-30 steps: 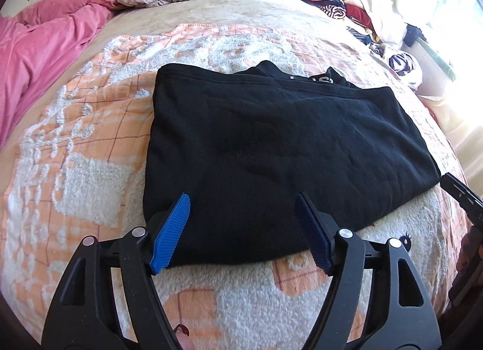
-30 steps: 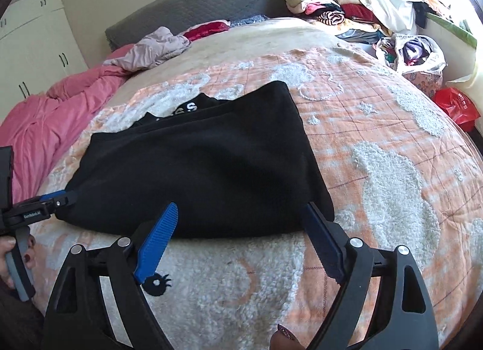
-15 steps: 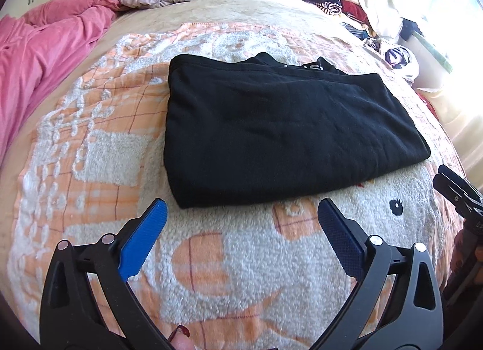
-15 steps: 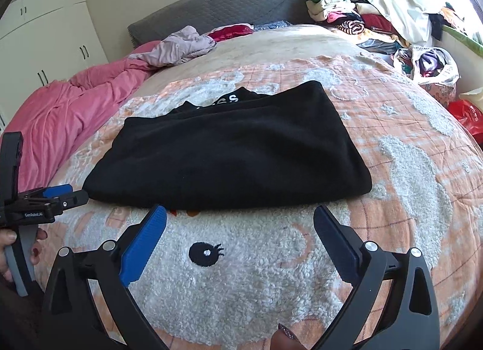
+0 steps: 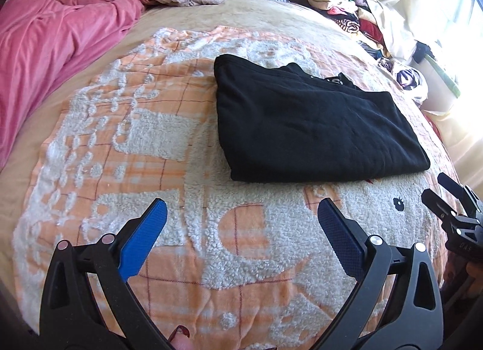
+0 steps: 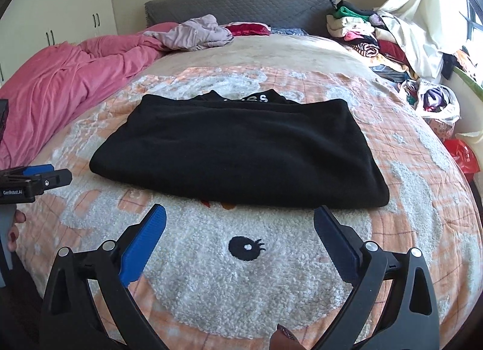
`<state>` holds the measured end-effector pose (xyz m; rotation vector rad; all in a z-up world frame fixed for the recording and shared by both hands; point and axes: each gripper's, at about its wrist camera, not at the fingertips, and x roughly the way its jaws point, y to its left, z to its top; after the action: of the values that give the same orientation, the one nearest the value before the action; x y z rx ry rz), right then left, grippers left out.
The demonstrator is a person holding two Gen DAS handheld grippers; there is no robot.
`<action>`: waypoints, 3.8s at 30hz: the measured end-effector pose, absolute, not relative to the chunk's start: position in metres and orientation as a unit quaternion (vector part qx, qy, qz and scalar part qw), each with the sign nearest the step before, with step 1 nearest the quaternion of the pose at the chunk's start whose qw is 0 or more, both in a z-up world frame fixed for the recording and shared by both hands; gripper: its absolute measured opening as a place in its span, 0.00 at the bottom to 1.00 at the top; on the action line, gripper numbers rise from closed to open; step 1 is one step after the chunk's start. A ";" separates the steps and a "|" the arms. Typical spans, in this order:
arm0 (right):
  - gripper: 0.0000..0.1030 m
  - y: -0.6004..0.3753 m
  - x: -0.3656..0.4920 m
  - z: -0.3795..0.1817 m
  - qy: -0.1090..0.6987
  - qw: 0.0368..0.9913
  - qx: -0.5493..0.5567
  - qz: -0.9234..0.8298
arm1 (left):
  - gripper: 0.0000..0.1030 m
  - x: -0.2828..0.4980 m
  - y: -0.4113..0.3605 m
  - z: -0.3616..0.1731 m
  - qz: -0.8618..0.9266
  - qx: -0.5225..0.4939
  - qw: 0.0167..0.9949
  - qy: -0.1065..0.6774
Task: Fold small clothes
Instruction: 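Lift both tools away from the folded shirt, then move the right tool to the folded shirt's edge and grasp it, then lift the shirt edge with the right tool and fold it over the bundle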
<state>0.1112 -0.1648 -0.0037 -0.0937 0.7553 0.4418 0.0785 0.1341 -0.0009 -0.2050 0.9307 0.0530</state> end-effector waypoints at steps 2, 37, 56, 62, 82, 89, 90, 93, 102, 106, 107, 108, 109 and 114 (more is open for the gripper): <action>0.95 -0.155 0.107 -0.001 0.361 0.903 -0.054 0.224 | 0.91 0.075 0.140 0.002 0.029 -0.103 0.889 0.445; 0.95 -0.056 0.075 0.031 0.312 0.886 -0.149 0.310 | 0.91 0.061 0.200 0.029 0.085 -0.155 0.901 0.396; 0.95 0.002 0.106 -0.021 0.338 0.861 -0.228 0.305 | 0.91 0.120 0.214 0.007 0.100 -0.153 0.891 0.416; 0.95 0.014 0.124 -0.048 0.360 0.855 -0.247 0.278 | 0.91 0.137 0.214 0.000 0.101 -0.145 0.890 0.421; 0.96 0.050 0.173 -0.071 0.335 0.860 -0.290 0.253 | 0.91 0.177 0.214 -0.018 0.090 -0.155 0.883 0.434; 0.62 0.040 0.181 -0.063 0.327 0.874 -0.263 0.245 | 0.91 0.189 0.205 -0.015 0.088 -0.137 0.889 0.429; 0.60 0.036 0.183 -0.061 0.327 0.876 -0.252 0.248 | 0.91 0.190 0.204 -0.014 0.085 -0.138 0.889 0.428; 0.54 0.031 0.180 -0.056 0.324 0.879 -0.238 0.256 | 0.91 0.194 0.202 -0.013 0.082 -0.135 0.889 0.429; 0.27 0.019 0.169 -0.041 0.300 0.890 -0.210 0.273 | 0.91 0.207 0.192 -0.006 0.056 -0.143 0.888 0.433; 0.25 0.009 0.165 -0.035 0.292 0.894 -0.192 0.279 | 0.91 0.219 0.186 0.002 0.013 -0.182 0.881 0.437; 0.25 0.007 0.163 -0.033 0.287 0.896 -0.190 0.279 | 0.91 0.222 0.183 0.004 0.007 -0.184 0.880 0.437; 0.24 0.005 0.161 -0.032 0.283 0.898 -0.190 0.278 | 0.91 0.225 0.180 0.005 0.002 -0.185 0.881 0.436; 0.24 0.002 0.159 -0.031 0.279 0.900 -0.189 0.278 | 0.91 0.229 0.176 0.005 -0.002 -0.185 0.880 0.437; 0.23 -0.011 0.156 -0.023 0.271 0.907 -0.166 0.278 | 0.91 0.246 0.162 -0.002 -0.018 -0.190 0.869 0.456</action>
<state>0.1558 -0.0105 -0.0232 -0.3438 0.5594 0.5734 0.2460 0.1620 -0.0022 -0.3970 0.9542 -0.0381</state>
